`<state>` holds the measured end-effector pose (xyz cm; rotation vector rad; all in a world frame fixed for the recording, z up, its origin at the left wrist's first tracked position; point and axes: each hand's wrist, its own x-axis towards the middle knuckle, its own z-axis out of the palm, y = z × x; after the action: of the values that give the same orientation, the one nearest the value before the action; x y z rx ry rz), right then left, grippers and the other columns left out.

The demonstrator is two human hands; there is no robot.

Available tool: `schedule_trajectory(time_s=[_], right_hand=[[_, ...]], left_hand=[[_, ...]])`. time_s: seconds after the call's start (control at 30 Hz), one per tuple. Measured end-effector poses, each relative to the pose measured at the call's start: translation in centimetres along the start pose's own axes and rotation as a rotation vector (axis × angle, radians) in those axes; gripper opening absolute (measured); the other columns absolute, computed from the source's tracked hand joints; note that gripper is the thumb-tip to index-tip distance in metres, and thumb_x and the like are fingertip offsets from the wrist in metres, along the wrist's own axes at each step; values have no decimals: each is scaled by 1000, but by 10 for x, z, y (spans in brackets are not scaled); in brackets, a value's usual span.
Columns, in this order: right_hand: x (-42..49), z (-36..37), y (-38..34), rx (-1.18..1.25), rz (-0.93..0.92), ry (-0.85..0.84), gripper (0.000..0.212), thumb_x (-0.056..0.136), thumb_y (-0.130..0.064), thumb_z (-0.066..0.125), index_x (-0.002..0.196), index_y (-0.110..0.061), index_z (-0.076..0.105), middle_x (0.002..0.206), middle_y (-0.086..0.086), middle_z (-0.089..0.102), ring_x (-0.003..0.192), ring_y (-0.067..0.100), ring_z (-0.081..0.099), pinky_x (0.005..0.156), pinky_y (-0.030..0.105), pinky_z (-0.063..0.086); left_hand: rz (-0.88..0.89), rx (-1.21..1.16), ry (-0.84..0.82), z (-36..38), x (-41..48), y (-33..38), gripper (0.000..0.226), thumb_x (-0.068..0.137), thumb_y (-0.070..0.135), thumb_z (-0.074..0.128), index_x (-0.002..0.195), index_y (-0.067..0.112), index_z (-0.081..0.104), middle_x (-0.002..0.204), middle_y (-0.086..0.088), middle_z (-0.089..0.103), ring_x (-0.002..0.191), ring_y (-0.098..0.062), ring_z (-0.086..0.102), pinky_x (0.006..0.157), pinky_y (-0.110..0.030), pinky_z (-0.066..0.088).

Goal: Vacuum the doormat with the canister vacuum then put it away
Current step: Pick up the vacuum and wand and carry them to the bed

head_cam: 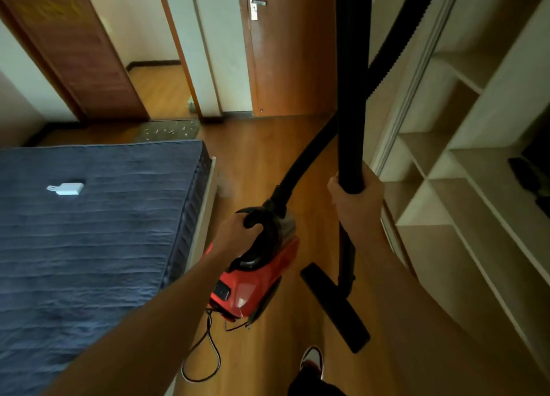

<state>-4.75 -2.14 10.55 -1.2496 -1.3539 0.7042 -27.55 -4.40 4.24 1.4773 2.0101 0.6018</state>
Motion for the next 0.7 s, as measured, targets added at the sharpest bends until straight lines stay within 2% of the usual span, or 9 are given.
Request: schedule_trajectory(time_s=[0.07,0.13,0.23,0.37,0.43,0.5,0.57,0.63,0.7], right_hand=[[51,14,11,17,-5,-15,18,84,-25,69,74,-35,58,69,15,59,59,36,60,52,53,56],[98,27,20,23,-5,-39,15,83,-28,68,75,-35,58,69,11,60,58,31,61,55,51,58],[162,49,33,46,13,-70,14,84,-28,67,75,-34,58,67,4,60,59,24,61,62,46,59],[238,85,50,60,-7,-106,8,85,-26,68,81,-26,61,73,14,60,65,35,61,65,48,58],[274,107,61,79,-20,-121,7,87,-17,69,86,-17,62,76,21,60,68,40,60,64,46,56],[308,132,71,81,-17,-138,9,89,-13,70,87,-16,62,78,22,60,69,42,61,63,45,56],[342,157,79,90,-6,-173,10,88,-17,70,90,-13,62,82,24,59,73,45,60,65,45,56],[380,183,89,98,-3,-198,20,85,-26,68,92,-9,61,84,26,58,76,46,59,67,46,56],[418,212,98,90,-6,-221,17,88,-21,69,94,-7,61,86,26,58,77,45,59,69,50,57]], left_hand=[[-26,-2,31,-2,45,15,14,92,27,61,88,14,64,71,-4,63,61,-21,61,54,-28,43],[-45,-16,63,-5,86,28,20,92,26,61,103,12,69,83,-7,66,70,-23,62,55,-28,43],[-68,-30,97,-16,141,46,24,93,25,61,113,14,70,84,-5,64,69,-21,60,57,-29,48],[-95,-25,108,-26,218,56,23,94,26,60,109,11,69,83,-7,66,66,-24,63,63,-39,54],[-112,-40,109,-29,256,55,24,94,26,60,113,13,69,85,-7,66,68,-24,63,62,-37,52],[-127,-57,113,-31,295,53,25,93,25,60,114,14,69,85,-6,67,69,-24,63,64,-35,52],[-148,-71,119,-34,336,50,22,92,24,60,110,14,70,79,-5,66,64,-23,63,62,-36,52],[-155,-87,117,-37,381,47,19,92,22,61,106,14,70,75,-4,65,60,-23,62,60,-37,53],[-155,-101,101,-40,428,43,16,92,23,61,105,18,69,73,-4,65,57,-21,61,59,-37,54]])
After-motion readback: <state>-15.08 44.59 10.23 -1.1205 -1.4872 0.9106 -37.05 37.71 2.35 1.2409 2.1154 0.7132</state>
